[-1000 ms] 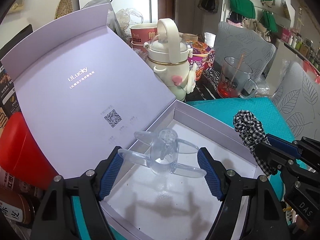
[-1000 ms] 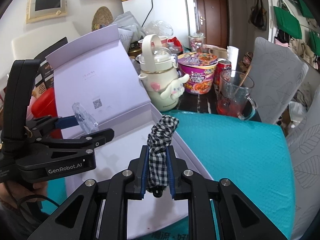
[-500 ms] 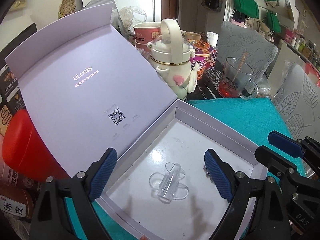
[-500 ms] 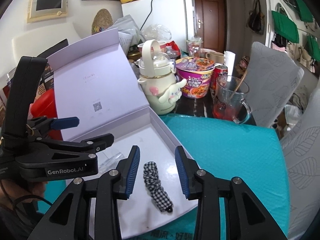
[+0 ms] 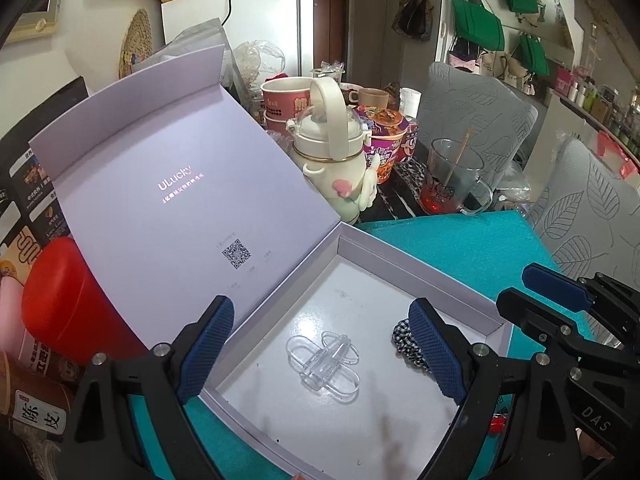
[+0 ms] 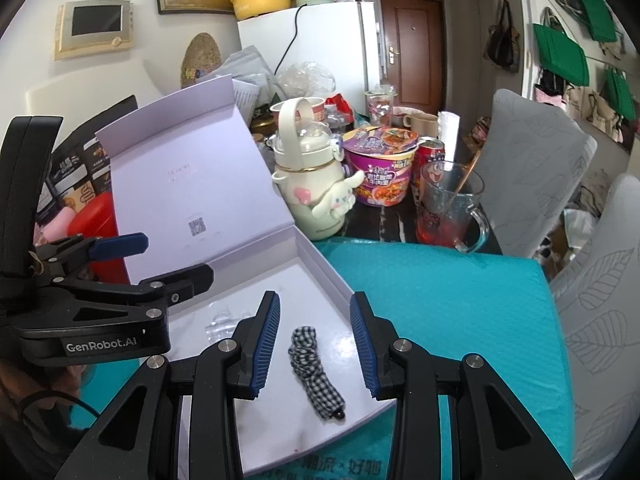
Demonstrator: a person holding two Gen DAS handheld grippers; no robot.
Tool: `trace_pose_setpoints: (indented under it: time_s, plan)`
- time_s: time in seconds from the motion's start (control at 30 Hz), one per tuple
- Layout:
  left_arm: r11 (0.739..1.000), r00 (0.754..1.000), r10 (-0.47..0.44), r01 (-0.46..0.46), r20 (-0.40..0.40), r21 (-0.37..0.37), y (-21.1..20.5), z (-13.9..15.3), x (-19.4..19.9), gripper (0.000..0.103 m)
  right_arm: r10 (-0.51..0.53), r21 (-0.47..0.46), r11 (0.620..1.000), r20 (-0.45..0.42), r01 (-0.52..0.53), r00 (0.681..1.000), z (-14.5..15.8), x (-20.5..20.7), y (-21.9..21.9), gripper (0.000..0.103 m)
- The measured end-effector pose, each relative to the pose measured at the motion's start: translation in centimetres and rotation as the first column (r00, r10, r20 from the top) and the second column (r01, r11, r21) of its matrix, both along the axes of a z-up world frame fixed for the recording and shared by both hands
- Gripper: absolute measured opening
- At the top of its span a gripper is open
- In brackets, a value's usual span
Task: Organize rigid objects
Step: 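Withdraw both tools from the box back toward the remaining objects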
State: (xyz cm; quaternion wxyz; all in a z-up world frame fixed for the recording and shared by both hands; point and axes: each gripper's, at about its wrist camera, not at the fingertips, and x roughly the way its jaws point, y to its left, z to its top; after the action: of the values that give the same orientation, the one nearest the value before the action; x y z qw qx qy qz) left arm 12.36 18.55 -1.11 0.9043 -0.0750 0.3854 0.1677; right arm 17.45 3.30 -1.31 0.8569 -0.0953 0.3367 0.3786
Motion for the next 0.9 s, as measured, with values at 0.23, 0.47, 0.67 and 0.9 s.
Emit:
trace_pose_setpoints:
  time_s: [0.23,0.47,0.67,0.9]
  plan:
    - [0.999,0.997,-0.053,0.052,0.054,0.015,-1.8,1.7,-1.1,0.09,-0.029,0.022,0.999,0.041,0.028,0.999,1.7,-1.2,-1.5,0.036]
    - [0.99,0.986,-0.136,0.134,0.101,0.034,-4.6,2.6,-2.0,0.09,-0.097,0.012,0.995,0.062,0.096,0.993,2.6,-2.2,-3.9,0.036]
    - [0.978,0.972,-0.207,0.203,0.116,0.041,-7.1,3.0,-2.3,0.09,-0.168,0.018,0.986,0.079,0.167,0.983,3.5,-3.4,-6.9,0.036]
    - [0.958,0.946,-0.287,0.285,0.148,0.037,-9.9,3.7,-3.3,0.09,-0.236,-0.008,0.971,0.115,0.239,0.965,4.4,-5.3,-10.1,0.036]
